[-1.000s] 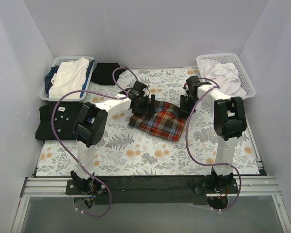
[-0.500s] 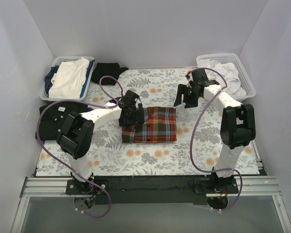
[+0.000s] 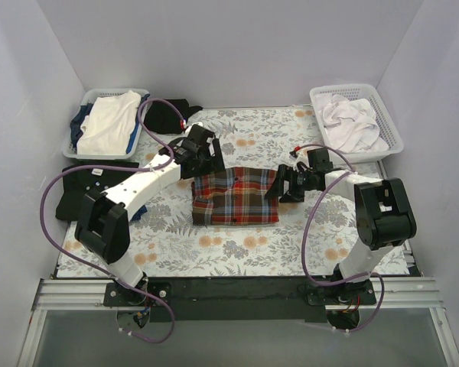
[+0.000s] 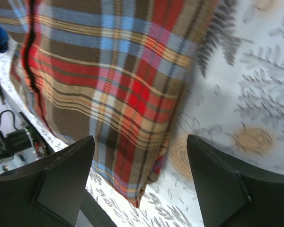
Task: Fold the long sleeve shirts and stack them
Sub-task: Fold the shirt
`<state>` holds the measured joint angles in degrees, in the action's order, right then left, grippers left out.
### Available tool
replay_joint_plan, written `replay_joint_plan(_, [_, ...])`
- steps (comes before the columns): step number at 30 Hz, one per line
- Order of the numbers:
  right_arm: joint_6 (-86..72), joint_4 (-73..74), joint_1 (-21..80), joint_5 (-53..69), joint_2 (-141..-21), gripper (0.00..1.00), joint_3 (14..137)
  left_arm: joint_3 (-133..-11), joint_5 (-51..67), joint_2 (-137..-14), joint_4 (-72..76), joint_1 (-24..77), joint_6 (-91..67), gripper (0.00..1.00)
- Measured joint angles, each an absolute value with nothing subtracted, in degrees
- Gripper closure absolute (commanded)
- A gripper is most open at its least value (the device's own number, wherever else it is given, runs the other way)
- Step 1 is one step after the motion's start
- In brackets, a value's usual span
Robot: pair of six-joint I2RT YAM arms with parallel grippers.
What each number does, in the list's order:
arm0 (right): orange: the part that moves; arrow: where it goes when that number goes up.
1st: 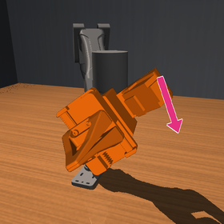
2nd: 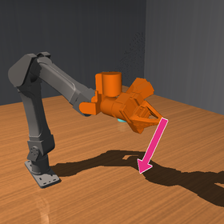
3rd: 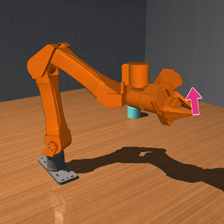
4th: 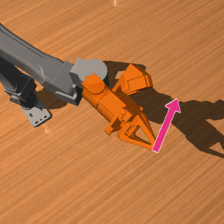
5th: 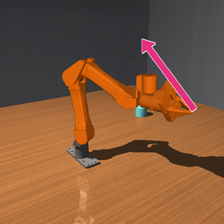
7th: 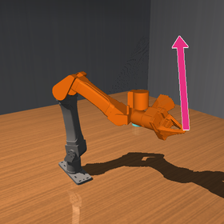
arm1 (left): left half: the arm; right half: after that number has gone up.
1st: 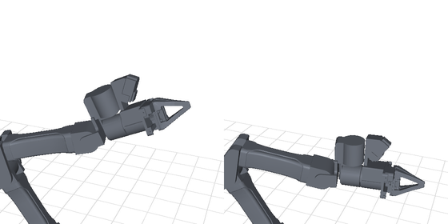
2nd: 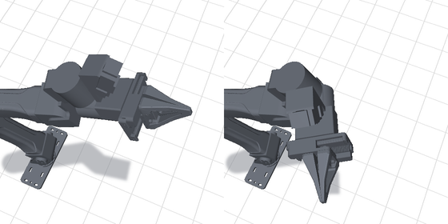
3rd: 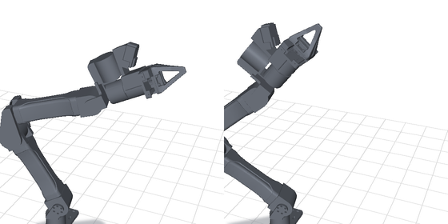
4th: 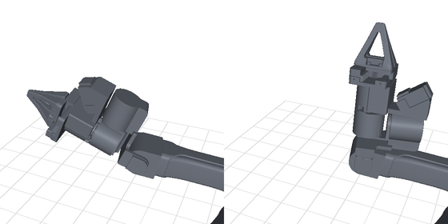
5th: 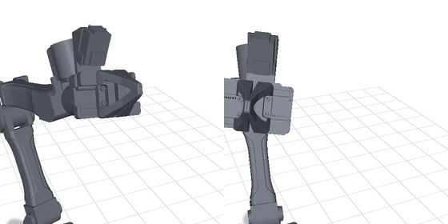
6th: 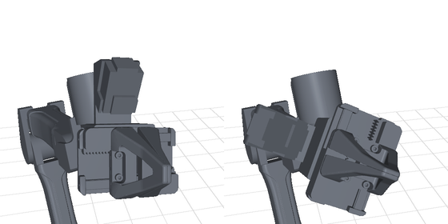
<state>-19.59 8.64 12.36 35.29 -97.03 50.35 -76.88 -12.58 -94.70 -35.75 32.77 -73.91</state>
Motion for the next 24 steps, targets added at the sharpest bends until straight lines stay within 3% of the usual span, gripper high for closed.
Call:
replay_joint_plan(7, [-23.6, -1.2, 12.4, 41.5, -101.3, 0.13, 50.0, -71.7, -15.0, -95.9, -38.1, 31.7, -76.1, 0.2])
replay_joint_plan(16, [-27.1, -10.1, 15.1, 47.0, -106.7, 0.19, 50.8, -66.4, -15.6, -102.7, -39.7, 31.2, -78.6, 0.43])
replay_joint_plan(19, [-27.9, -12.6, 17.7, 48.4, -109.3, 0.28, 52.3, -66.2, -15.2, -102.6, -38.8, 31.2, -78.5, 0.49])
replay_joint_plan(22, [-28.5, -14.3, 19.9, 48.5, -111.1, 0.47, 53.2, -66.2, -14.6, -102.6, -38.4, 31.2, -78.7, 0.47])
replay_joint_plan(23, [-28.5, -14.7, 20.2, 48.1, -111.5, 0.61, 53.1, -66.2, -14.6, -102.6, -38.4, 31.2, -78.7, 0.44])
replay_joint_plan(24, [-28.8, -14.7, 20.4, 48.0, -111.7, 0.69, 53.0, -66.2, -14.6, -102.6, -38.5, 31.2, -78.7, 0.4])
